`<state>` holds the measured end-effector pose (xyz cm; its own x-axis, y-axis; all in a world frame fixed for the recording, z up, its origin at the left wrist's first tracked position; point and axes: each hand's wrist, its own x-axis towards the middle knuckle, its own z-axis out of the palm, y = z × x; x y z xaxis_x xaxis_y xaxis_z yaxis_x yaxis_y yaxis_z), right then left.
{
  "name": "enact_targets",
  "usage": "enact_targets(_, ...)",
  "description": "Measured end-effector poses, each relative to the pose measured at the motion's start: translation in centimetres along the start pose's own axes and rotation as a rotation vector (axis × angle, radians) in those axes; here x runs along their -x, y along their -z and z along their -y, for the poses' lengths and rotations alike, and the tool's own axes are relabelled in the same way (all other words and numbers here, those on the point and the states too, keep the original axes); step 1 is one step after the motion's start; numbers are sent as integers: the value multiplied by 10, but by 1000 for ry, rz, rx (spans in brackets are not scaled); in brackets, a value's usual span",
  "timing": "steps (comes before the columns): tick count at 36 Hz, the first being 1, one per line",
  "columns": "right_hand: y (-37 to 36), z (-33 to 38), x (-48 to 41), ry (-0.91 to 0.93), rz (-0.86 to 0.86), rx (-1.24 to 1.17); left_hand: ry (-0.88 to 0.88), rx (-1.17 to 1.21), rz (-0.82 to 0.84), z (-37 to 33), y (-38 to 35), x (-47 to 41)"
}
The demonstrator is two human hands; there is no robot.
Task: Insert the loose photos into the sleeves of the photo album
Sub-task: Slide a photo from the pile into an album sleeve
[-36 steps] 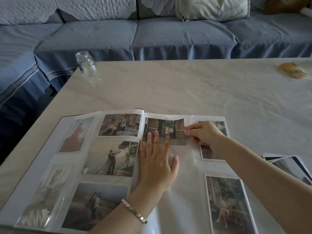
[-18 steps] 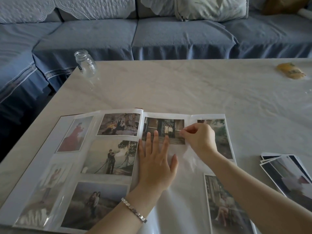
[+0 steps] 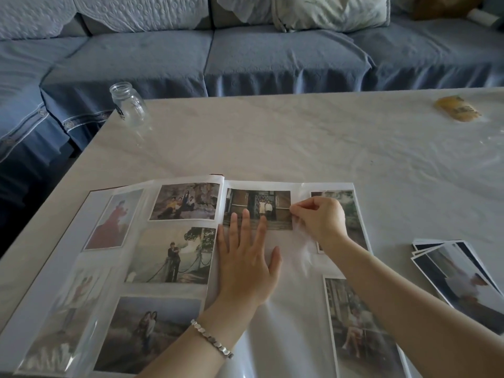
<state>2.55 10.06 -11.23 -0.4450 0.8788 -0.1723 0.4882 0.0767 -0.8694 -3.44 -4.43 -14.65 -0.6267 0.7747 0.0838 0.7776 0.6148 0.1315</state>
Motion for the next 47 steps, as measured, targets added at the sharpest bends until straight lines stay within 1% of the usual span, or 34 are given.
enact_targets(3, 1, -2, -2, -14, -1, -22, -26, 6, 6, 0, 2, 0)
enact_targets(6, 1, -2, -1, 40, -60, 6, -55, -4, 15, 1, 1, 0)
enact_targets(8, 5, -4, 3, 62, -102, -15, -44, -4, 38, 2, 4, 0)
enact_targets(10, 16, -8, 9, 77, -135, -50, -33, -29, 97, 0, 9, 1)
enact_targets(12, 36, -15, 19, 129, -154, -7, -54, -60, 88, 1, 7, 1)
enact_targets(16, 84, -38, 43, 240, -166, 236, -45, -60, 93, 3, 5, 1)
enact_targets(18, 106, -54, 51, 182, -156, 454, -40, -36, 92, 3, 4, 1)
enact_targets(20, 127, -69, 57, 39, -89, 679, -28, -19, 93, 2, 4, -1)
enact_targets(22, 143, -81, 62, -60, -51, 853, -25, -2, 91, 0, 4, -1)
enact_targets(24, 152, -90, 67, -77, -38, 1043, -26, 0, 97, -2, 5, 0)
enact_targets(26, 158, -94, 69, -28, -33, 1162, -20, 1, 98, -3, 7, 1)
enact_targets(30, 164, -94, 72, 92, -18, 1184, -7, -5, 120, -3, 8, 1)
enact_targets(35, 169, -97, 73, 106, 1, 1070, 2, -57, 181, -6, 14, 1)
enact_targets(37, 169, -99, 74, 109, -49, 1063, 14, -44, 211, -9, 20, 0)
enact_targets(38, 169, -99, 74, 136, -103, 1047, 26, -11, 229, -11, 23, -1)
enact_targets(40, 168, -95, 74, 283, -229, 938, 17, 97, 220, -15, 30, -2)
enact_targets(42, 165, -88, 75, 584, -429, 793, 4, 244, 189, -21, 36, -2)
enact_targets(43, 163, -81, 76, 716, -461, 741, 9, 352, 182, -25, 40, -2)
enact_targets(45, 156, -63, 79, 916, -424, 673, 79, 653, 207, -39, 52, 0)
enact_targets(47, 145, -46, 83, 1049, -335, 643, 285, 1138, 362, -57, 71, -2)
